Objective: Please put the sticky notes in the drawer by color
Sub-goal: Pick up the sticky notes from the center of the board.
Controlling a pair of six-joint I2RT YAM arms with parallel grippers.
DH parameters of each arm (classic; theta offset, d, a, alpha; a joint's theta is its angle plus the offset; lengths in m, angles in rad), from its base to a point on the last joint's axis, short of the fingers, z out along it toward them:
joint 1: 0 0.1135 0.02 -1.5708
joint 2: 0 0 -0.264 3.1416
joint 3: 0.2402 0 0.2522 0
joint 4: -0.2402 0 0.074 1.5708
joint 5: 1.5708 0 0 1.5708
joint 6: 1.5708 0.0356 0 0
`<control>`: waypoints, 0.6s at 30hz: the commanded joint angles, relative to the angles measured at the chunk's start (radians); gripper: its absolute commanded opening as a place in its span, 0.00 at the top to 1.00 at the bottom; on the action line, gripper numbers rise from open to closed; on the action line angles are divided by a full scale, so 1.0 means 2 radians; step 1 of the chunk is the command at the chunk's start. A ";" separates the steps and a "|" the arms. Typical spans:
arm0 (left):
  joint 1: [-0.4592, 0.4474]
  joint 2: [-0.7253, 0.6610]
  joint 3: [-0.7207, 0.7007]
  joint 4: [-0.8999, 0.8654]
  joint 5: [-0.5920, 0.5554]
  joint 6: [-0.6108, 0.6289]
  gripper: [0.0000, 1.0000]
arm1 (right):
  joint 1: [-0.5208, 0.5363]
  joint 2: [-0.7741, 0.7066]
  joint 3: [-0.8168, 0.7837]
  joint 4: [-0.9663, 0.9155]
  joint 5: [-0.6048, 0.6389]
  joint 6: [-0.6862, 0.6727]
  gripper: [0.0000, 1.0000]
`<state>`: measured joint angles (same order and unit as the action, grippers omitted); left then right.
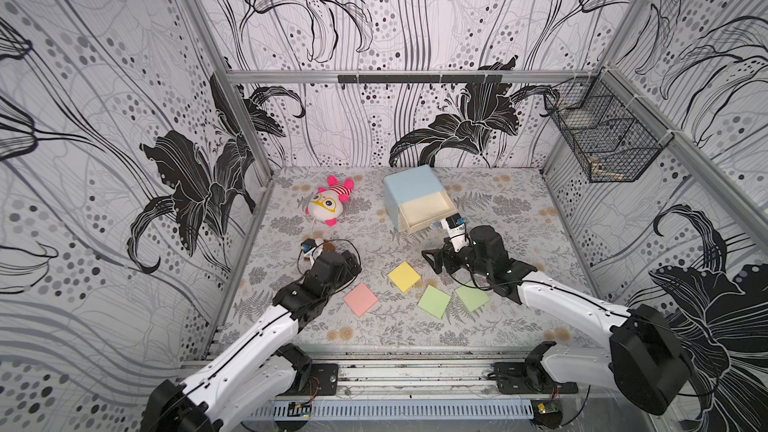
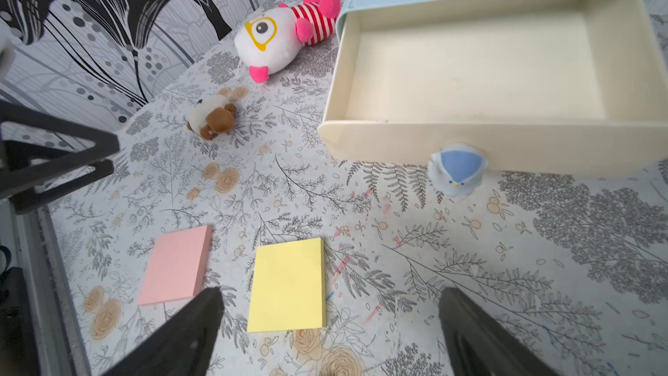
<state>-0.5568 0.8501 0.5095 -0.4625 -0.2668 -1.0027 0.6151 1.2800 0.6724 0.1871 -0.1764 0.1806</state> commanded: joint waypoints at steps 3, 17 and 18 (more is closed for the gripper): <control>-0.038 -0.027 -0.083 0.013 0.040 -0.120 0.07 | 0.003 0.039 0.031 0.020 -0.009 -0.005 0.01; -0.046 0.083 -0.092 0.155 0.078 -0.137 0.16 | 0.002 0.050 0.025 0.027 -0.003 0.021 0.01; -0.046 0.089 -0.089 0.160 0.078 -0.134 0.17 | 0.002 0.049 0.023 0.027 -0.002 0.022 0.01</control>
<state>-0.6476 0.9970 0.3126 -0.2142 -0.1326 -1.2640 0.6151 1.3941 0.7311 0.2218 -0.1890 0.2008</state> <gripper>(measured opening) 0.836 0.989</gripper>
